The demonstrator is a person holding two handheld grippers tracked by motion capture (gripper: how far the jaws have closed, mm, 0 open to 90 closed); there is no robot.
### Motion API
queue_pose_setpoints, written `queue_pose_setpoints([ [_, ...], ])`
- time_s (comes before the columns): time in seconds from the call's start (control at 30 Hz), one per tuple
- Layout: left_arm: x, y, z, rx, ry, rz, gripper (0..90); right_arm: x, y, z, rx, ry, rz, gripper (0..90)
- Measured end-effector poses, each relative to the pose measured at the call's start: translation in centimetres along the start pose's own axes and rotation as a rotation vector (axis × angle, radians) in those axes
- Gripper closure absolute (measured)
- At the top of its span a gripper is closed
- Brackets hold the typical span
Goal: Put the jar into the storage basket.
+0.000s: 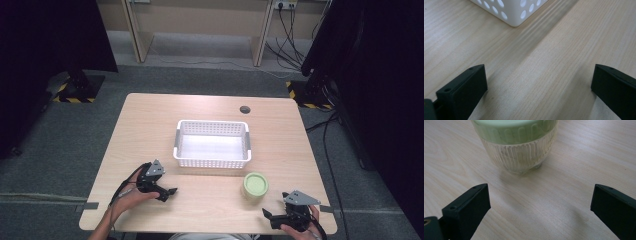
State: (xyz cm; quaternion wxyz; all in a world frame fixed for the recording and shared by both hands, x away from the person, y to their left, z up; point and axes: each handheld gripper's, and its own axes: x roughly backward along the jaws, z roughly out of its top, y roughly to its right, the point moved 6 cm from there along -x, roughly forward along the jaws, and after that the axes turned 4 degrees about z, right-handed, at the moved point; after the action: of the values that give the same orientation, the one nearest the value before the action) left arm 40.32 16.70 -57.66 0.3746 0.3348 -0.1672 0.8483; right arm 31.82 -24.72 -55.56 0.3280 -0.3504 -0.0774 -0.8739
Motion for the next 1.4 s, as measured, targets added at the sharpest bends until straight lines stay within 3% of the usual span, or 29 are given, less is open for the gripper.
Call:
queue_pose_setpoints([
  [0.77, 0.0, 0.0, 0.0, 0.0, 0.0, 0.0, 0.0, 0.2, -0.8, 1.6, 0.03, 0.023, 0.008, 2.7],
  [1.4, 0.0, 0.0, 0.0, 0.0, 0.0, 0.0, 0.0, -0.1, -1.4, 3.2, 0.058, 0.0, 0.012, 2.8],
])
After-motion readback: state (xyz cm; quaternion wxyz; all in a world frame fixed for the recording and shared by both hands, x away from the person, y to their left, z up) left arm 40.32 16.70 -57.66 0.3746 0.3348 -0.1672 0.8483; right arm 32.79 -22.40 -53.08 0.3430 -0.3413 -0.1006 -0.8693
